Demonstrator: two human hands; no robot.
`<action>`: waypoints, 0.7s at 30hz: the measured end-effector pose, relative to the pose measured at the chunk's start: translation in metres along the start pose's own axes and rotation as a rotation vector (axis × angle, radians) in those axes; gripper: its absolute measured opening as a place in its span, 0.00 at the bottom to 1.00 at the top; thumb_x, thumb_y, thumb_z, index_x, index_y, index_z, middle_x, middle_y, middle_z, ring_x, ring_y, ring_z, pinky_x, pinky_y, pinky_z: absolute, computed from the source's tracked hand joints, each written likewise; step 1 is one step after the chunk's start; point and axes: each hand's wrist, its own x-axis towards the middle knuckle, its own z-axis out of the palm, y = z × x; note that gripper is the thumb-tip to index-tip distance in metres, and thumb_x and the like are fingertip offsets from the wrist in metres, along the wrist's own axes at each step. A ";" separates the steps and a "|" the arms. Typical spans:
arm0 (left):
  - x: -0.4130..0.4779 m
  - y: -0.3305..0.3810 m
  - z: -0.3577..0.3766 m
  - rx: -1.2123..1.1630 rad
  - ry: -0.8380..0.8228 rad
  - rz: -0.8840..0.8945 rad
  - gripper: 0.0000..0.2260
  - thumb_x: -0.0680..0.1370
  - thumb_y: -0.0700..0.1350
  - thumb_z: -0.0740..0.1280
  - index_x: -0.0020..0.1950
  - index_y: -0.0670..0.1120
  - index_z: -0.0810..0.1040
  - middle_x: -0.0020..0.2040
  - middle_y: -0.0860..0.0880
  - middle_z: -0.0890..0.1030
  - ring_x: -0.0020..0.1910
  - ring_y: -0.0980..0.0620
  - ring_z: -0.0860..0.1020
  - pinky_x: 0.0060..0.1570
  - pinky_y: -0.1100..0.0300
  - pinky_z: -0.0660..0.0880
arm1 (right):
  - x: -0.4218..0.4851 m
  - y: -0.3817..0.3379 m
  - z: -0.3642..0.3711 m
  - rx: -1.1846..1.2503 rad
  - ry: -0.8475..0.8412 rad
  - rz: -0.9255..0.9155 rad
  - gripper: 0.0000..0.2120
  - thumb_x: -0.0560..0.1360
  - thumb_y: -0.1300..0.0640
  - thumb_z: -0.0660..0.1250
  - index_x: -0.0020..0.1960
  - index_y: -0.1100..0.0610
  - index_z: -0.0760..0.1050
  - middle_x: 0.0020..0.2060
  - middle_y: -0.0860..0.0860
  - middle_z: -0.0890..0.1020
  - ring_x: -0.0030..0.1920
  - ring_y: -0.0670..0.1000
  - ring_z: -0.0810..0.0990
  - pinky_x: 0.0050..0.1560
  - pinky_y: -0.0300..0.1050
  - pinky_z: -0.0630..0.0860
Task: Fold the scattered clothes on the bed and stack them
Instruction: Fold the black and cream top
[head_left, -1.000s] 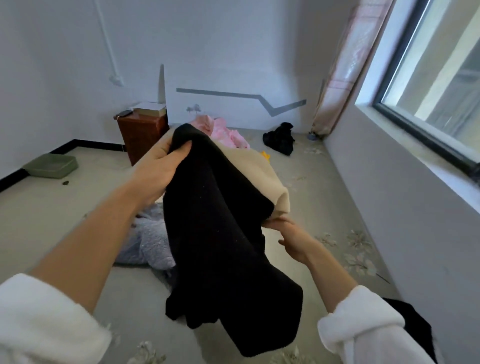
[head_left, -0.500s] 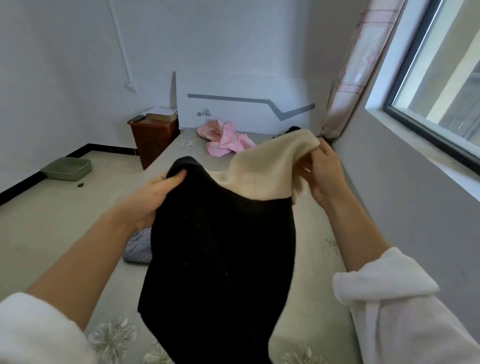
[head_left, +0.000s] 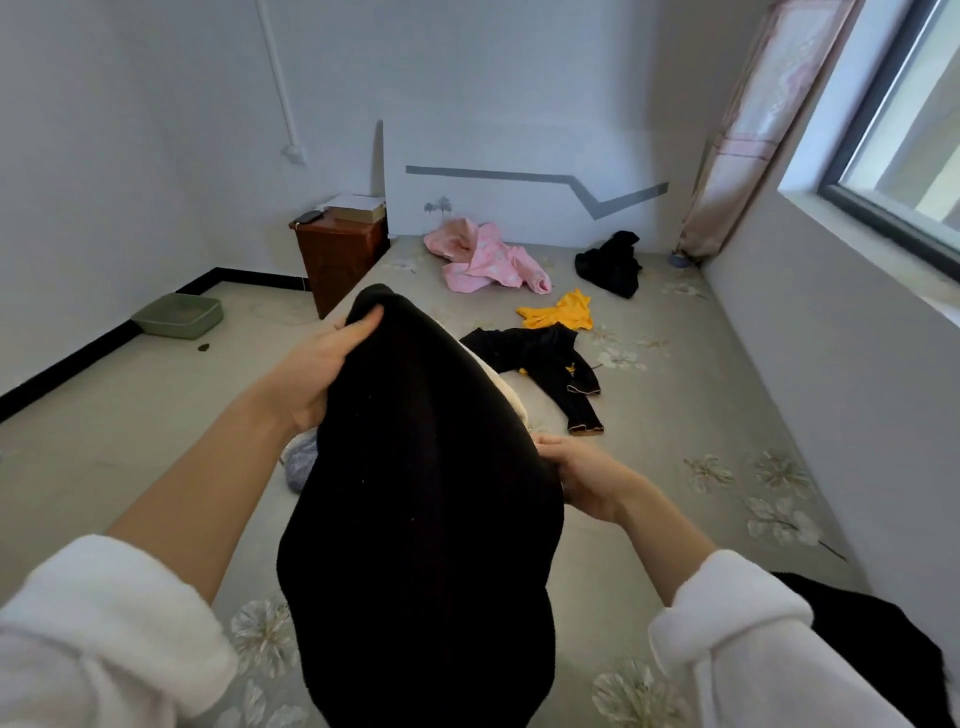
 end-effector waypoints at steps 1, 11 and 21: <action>-0.001 0.000 0.003 -0.006 -0.015 -0.001 0.13 0.79 0.50 0.61 0.57 0.44 0.78 0.43 0.49 0.83 0.40 0.54 0.84 0.35 0.64 0.79 | -0.002 0.005 0.002 0.149 0.015 0.012 0.11 0.78 0.57 0.62 0.57 0.59 0.76 0.46 0.55 0.80 0.48 0.52 0.79 0.44 0.44 0.74; -0.001 0.003 0.020 -0.140 -0.071 0.017 0.12 0.77 0.51 0.62 0.52 0.44 0.78 0.38 0.49 0.85 0.39 0.54 0.84 0.35 0.62 0.80 | -0.001 0.035 0.040 0.018 -0.013 0.231 0.08 0.82 0.59 0.56 0.47 0.58 0.72 0.38 0.54 0.75 0.33 0.47 0.73 0.35 0.38 0.70; 0.001 -0.003 0.017 -0.351 0.012 0.038 0.16 0.77 0.53 0.62 0.44 0.45 0.86 0.41 0.48 0.84 0.40 0.53 0.84 0.36 0.61 0.80 | -0.025 0.022 0.057 0.256 -0.321 0.113 0.25 0.62 0.41 0.77 0.53 0.54 0.83 0.52 0.54 0.83 0.54 0.55 0.80 0.57 0.49 0.75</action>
